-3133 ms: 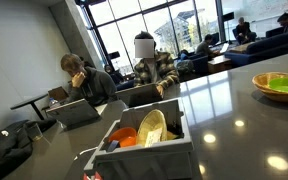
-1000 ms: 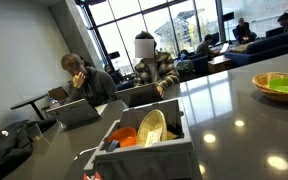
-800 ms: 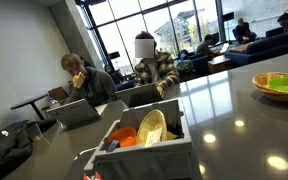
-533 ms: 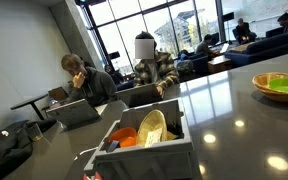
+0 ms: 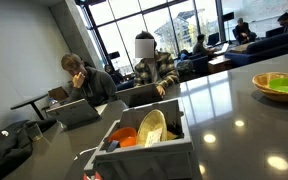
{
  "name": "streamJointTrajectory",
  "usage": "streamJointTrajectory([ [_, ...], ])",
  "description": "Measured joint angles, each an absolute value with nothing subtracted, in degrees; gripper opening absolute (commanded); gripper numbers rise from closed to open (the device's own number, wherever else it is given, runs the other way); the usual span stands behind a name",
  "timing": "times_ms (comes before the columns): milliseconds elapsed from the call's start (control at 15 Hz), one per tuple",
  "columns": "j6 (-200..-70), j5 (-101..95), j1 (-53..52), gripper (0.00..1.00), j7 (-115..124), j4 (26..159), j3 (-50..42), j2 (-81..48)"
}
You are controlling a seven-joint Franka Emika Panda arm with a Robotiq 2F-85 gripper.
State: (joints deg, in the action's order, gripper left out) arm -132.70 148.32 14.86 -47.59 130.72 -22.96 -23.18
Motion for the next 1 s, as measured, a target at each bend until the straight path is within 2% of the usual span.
streamJointTrajectory([
  [1000,-134.29,148.33,14.86,0.01,-47.3,130.28,-23.84,-23.18],
])
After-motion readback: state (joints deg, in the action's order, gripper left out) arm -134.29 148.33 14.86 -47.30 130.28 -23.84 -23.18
